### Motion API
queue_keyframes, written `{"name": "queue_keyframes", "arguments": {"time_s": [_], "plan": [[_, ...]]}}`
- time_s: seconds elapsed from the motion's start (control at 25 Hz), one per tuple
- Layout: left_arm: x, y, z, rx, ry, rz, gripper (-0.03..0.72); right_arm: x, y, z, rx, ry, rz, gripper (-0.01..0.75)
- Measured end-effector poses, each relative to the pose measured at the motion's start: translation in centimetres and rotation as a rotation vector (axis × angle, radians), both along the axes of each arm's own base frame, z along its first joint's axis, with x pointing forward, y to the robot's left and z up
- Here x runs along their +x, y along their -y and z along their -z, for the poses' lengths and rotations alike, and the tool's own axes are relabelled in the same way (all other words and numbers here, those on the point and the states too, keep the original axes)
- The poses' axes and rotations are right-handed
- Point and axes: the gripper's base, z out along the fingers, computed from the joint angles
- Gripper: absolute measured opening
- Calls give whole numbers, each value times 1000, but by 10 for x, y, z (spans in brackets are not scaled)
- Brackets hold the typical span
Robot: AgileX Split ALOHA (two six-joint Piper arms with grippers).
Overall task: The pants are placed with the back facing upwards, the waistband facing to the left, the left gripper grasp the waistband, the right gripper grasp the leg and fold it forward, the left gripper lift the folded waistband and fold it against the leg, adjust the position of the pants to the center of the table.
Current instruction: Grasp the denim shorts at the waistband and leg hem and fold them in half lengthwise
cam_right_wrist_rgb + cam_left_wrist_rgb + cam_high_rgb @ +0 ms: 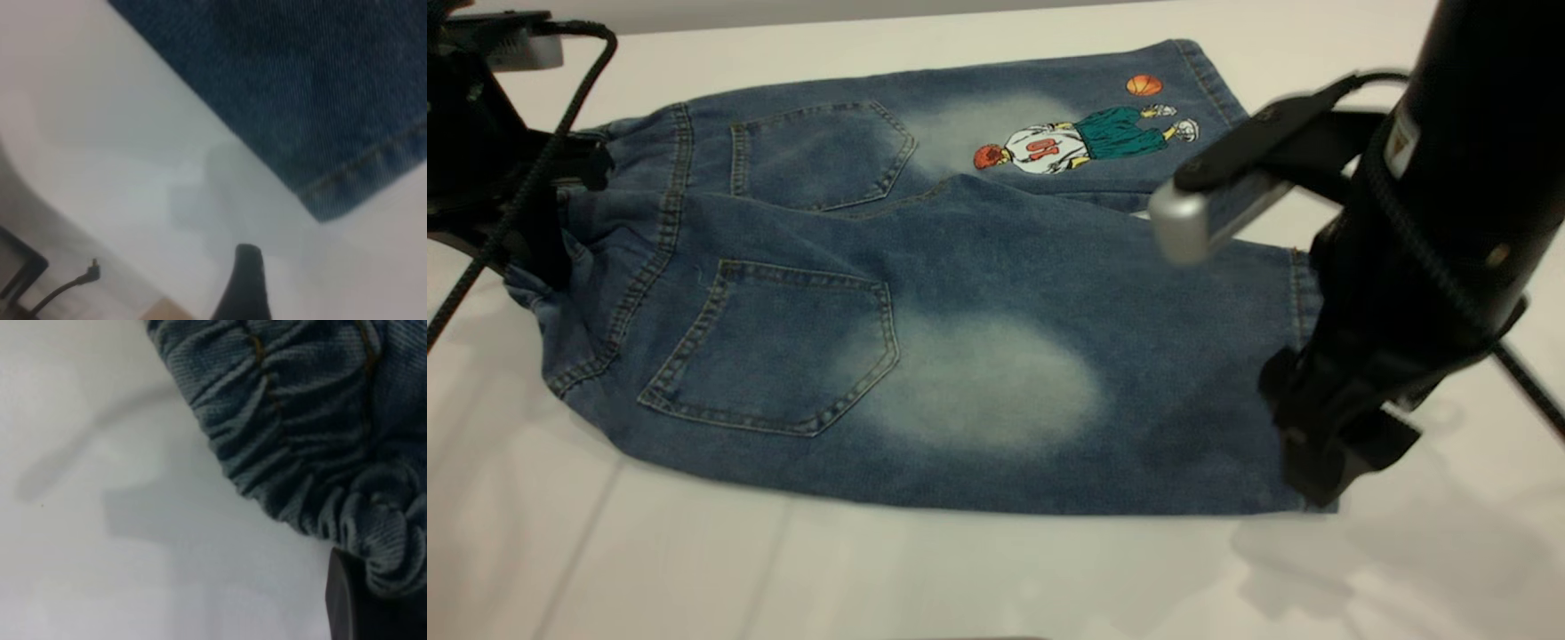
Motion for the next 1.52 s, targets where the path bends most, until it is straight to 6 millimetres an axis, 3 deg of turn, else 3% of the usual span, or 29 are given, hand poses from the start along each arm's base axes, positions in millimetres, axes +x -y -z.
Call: {"name": "queue_keyframes", "arguments": {"time_s": [0.36,0.68,0.84,1.0,1.12,1.32,1.52], "plan": [[0,0,0,0,1,0,83,2,0,35,-34,-29,-4,554],[0,0,0,0,1,0,83,5,-1,49,-34,-18,9,508],[0,0,0,0,1,0,83,7,-2,50,-31,-4,17,363],[0,0,0,0,-1,0,83,9,-3,50,-25,9,17,97],[-1,1,0,-8,-10,-9,83,9,-3,50,-25,6,21,36],[-3,2,-7,-33,-34,-32,83,12,-6,27,-27,-16,27,32],[2,4,-42,-54,-3,-37,83,35,-19,-29,77,143,30,32]]}}
